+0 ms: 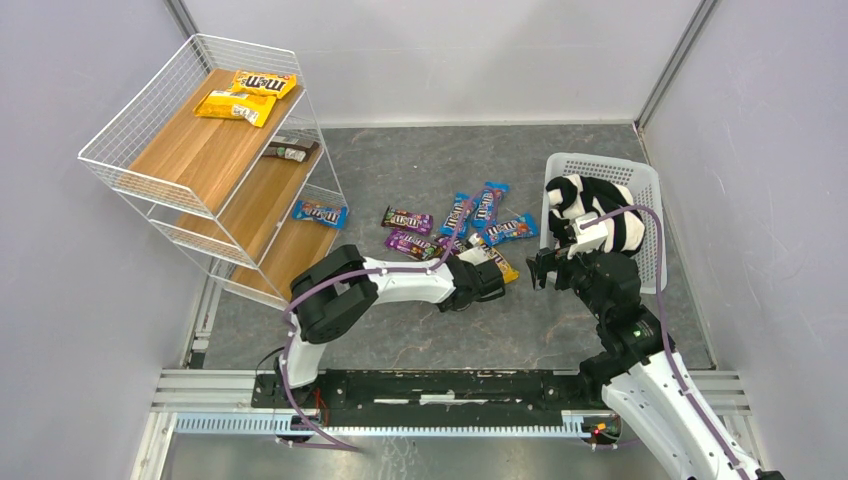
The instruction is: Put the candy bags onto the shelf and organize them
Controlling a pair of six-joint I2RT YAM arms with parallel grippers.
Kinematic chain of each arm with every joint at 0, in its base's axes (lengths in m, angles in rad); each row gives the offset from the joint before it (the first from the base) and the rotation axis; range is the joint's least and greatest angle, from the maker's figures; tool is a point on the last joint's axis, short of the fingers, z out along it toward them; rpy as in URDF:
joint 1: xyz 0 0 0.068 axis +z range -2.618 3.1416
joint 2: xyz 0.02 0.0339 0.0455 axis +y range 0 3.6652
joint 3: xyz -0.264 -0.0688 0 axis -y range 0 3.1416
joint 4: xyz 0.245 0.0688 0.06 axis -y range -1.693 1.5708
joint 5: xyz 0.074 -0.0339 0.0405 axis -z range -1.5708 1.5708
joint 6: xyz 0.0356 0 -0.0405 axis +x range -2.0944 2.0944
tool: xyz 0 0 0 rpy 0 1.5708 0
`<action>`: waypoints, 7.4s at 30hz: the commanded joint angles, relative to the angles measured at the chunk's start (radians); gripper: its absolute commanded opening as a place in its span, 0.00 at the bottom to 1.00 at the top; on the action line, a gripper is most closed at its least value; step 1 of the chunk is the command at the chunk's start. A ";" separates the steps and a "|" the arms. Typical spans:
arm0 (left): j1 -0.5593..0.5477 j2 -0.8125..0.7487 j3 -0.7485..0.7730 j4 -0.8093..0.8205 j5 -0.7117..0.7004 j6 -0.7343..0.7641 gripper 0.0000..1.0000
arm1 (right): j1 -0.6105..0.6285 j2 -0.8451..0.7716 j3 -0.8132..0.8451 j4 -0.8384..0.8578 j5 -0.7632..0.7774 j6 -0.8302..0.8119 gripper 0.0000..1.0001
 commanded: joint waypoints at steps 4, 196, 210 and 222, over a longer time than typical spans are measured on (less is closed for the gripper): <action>0.007 0.017 0.027 0.041 -0.032 0.035 0.42 | 0.004 -0.011 0.013 0.029 -0.003 0.003 0.98; 1.340 -0.981 0.472 -0.005 0.942 -0.292 0.95 | 0.004 -0.006 0.001 0.041 -0.019 0.026 0.98; 1.341 -0.828 0.741 -0.265 0.802 -0.028 0.95 | 0.005 0.016 0.002 0.041 -0.021 0.026 0.98; 1.341 -0.851 0.657 -0.231 0.861 -0.003 0.94 | 0.004 0.031 0.005 0.039 -0.021 0.027 0.98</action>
